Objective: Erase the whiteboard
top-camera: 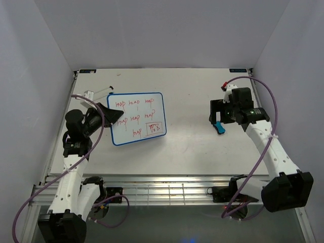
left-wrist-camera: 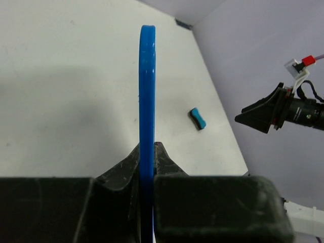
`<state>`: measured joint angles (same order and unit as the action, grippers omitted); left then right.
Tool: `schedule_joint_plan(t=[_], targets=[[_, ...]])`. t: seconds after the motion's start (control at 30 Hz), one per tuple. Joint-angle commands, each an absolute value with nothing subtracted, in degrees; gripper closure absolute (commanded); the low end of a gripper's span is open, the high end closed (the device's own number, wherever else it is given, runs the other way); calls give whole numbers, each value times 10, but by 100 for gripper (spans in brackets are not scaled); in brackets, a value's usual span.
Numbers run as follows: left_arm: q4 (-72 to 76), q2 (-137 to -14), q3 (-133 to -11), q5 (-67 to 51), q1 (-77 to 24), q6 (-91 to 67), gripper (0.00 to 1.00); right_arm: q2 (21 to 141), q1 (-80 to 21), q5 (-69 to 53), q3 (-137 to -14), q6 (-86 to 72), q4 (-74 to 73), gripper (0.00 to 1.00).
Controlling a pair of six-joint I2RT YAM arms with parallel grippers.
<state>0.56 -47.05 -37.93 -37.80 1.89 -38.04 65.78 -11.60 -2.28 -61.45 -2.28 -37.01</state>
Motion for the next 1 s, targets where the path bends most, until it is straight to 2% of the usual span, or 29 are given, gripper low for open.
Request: schedule_joint_plan(t=[0.0, 0.03, 0.17, 0.33, 0.4, 0.57, 0.73, 0.83, 0.97], targets=[[-152, -437, -396, -340, 9, -316, 100, 723, -100, -26, -642, 18, -403, 3], [-167, -434, -398, -337, 9, -311, 100, 741, -93, -27, -653, 19, -403, 1], [-201, -417, -382, -341, -15, -299, 100, 836, -65, -38, -676, 19, -401, 13], [-244, -418, -386, -315, -41, -265, 100, 898, -62, -50, -682, 31, -388, 20], [-256, -419, -389, -297, -61, -256, 100, 925, -61, -69, -686, 44, -381, 30], [-263, -427, -391, -282, -99, -242, 100, 957, -61, 17, -705, 45, -364, 32], [-243, -405, -367, -275, -103, -247, 100, 988, -60, 19, -695, 51, -359, 34], [-236, -387, -360, -264, -103, -247, 100, 1005, -59, 14, -687, 56, -357, 46], [-233, -387, -357, -262, -103, -246, 100, 1012, -58, 6, -677, 63, -345, 48]])
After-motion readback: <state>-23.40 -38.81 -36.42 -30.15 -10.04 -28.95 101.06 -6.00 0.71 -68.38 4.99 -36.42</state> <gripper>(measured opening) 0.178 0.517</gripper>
